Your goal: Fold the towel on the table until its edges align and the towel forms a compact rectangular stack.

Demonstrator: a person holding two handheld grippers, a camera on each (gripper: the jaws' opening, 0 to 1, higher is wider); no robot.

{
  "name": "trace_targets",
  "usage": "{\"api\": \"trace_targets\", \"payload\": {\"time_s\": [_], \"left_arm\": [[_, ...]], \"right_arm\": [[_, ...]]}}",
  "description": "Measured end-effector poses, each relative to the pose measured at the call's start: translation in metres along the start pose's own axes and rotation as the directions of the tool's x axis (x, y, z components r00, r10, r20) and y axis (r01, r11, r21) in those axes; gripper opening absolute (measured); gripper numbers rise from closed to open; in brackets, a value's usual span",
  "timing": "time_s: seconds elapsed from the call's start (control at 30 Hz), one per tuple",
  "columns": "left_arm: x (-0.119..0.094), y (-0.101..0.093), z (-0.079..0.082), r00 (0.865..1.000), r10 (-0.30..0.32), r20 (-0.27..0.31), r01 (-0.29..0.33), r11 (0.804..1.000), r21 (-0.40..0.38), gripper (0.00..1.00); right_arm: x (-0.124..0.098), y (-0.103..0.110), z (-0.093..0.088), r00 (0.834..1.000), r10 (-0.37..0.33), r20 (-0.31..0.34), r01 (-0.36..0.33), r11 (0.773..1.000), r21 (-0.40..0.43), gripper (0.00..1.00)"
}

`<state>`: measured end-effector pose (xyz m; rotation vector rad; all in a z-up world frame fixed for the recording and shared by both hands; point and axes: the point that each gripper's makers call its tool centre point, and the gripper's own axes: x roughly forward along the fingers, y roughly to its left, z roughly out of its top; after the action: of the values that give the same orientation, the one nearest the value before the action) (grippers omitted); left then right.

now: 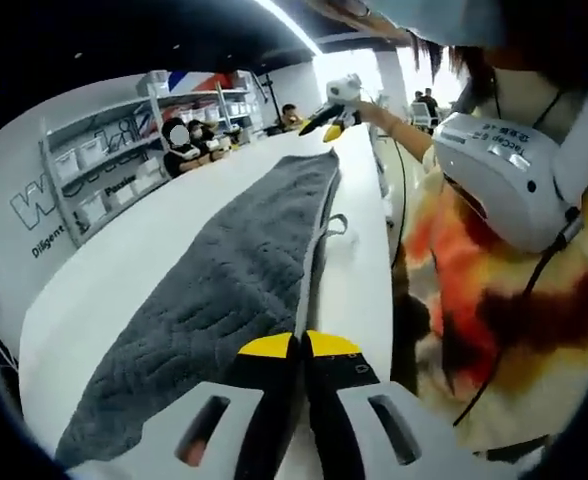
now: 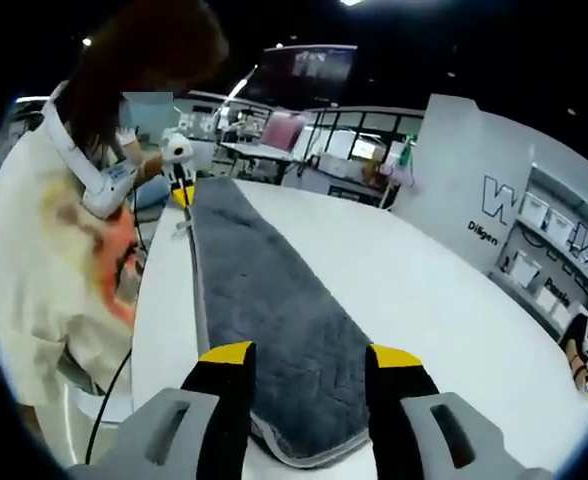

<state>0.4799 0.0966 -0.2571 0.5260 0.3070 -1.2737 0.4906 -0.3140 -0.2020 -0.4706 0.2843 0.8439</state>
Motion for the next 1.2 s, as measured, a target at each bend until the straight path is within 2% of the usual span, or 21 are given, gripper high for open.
{"api": "trace_targets", "payload": {"time_s": [0.07, 0.13, 0.3, 0.4, 0.43, 0.5, 0.57, 0.6, 0.7, 0.77, 0.8, 0.83, 0.87, 0.9, 0.97, 1.03, 1.1, 1.2], "left_arm": [[-0.005, 0.007, 0.01, 0.998, 0.019, 0.059, -0.017, 0.999, -0.041, 0.04], [-0.011, 0.011, 0.014, 0.996, 0.034, 0.082, -0.03, 0.998, -0.046, 0.07], [-0.026, 0.032, 0.022, 0.985, 0.114, 0.13, -0.1, 0.989, -0.107, 0.25], [-0.039, 0.042, 0.03, 0.974, 0.131, 0.185, -0.099, 0.98, -0.17, 0.26], [-0.045, 0.049, 0.031, 0.969, 0.153, 0.196, -0.116, 0.975, -0.188, 0.26], [-0.055, 0.07, 0.026, 0.956, 0.238, 0.169, -0.199, 0.955, -0.219, 0.26], [-0.064, 0.089, 0.017, 0.941, 0.315, 0.125, -0.278, 0.929, -0.246, 0.26], [-0.066, 0.098, 0.011, 0.931, 0.352, 0.096, -0.316, 0.909, -0.27, 0.27], [-0.081, 0.124, -0.003, 0.903, 0.426, 0.053, -0.39, 0.865, -0.317, 0.28], [-0.096, 0.147, -0.017, 0.868, 0.495, 0.018, -0.457, 0.814, -0.359, 0.28], [-0.101, 0.153, -0.021, 0.859, 0.513, 0.008, -0.474, 0.799, -0.371, 0.28], [-0.111, 0.166, -0.03, 0.841, 0.542, -0.008, -0.499, 0.769, -0.4, 0.28], [-0.118, 0.173, -0.038, 0.83, 0.558, -0.022, -0.514, 0.748, -0.421, 0.28], [-0.121, 0.178, -0.042, 0.825, 0.564, -0.029, -0.519, 0.737, -0.433, 0.28], [-0.129, 0.187, -0.056, 0.826, 0.562, -0.049, -0.521, 0.727, -0.446, 0.28], [-0.129, 0.185, -0.064, 0.847, 0.528, -0.062, -0.493, 0.739, -0.46, 0.29], [-0.131, 0.187, -0.069, 0.844, 0.531, -0.079, -0.504, 0.735, -0.453, 0.29], [-0.137, 0.191, -0.077, 0.827, 0.55, -0.115, -0.54, 0.722, -0.433, 0.3]], "right_arm": [[0.002, 0.001, 0.0, 1.0, 0.003, -0.005, -0.003, 1.0, 0.003, 0.43], [0.004, 0.004, 0.003, 1.0, 0.009, -0.003, -0.009, 1.0, 0.0, 0.43], [0.006, -0.001, 0.008, 1.0, 0.021, 0.02, -0.022, 0.999, 0.037, 0.44], [0.006, -0.007, 0.008, 0.999, 0.029, 0.021, -0.03, 0.998, 0.057, 0.44], [0.007, -0.01, 0.008, 1.0, 0.026, 0.015, -0.027, 0.998, 0.064, 0.44], [0.008, -0.018, 0.006, 1.0, 0.014, -0.003, -0.014, 0.994, 0.108, 0.44], [0.011, -0.029, 0.006, 1.0, -0.006, -0.019, 0.009, 0.985, 0.171, 0.44], [0.011, -0.033, 0.005, 0.999, -0.014, -0.03, 0.019, 0.982, 0.19, 0.44], [0.016, -0.052, -0.008, 0.992, -0.062, -0.11, 0.087, 0.968, 0.237, 0.43], [0.018, -0.059, -0.014, 0.987, -0.079, -0.142, 0.115, 0.958, 0.264, 0.42], [0.02, -0.064, -0.016, 0.986, -0.084, -0.146, 0.121, 0.954, 0.274, 0.41], [0.021, -0.07, -0.021, 0.984, -0.087, -0.158, 0.13, 0.949, 0.288, 0.4], [0.023, -0.073, -0.024, 0.982, -0.089, -0.166, 0.136, 0.945, 0.298, 0.38], [0.024, -0.076, -0.028, 0.981, -0.09, -0.174, 0.141, 0.94, 0.31, 0.37], [0.027, -0.083, -0.036, 0.977, -0.095, -0.193, 0.157, 0.929, 0.334, 0.36], [0.03, -0.089, -0.047, 0.971, -0.098, -0.219, 0.172, 0.92, 0.351, 0.35], [0.031, -0.092, -0.053, 0.968, -0.096, -0.232, 0.177, 0.915, 0.362, 0.35], [0.035, -0.093, -0.063, 0.965, -0.09, -0.248, 0.183, 0.905, 0.384, 0.34]]}}
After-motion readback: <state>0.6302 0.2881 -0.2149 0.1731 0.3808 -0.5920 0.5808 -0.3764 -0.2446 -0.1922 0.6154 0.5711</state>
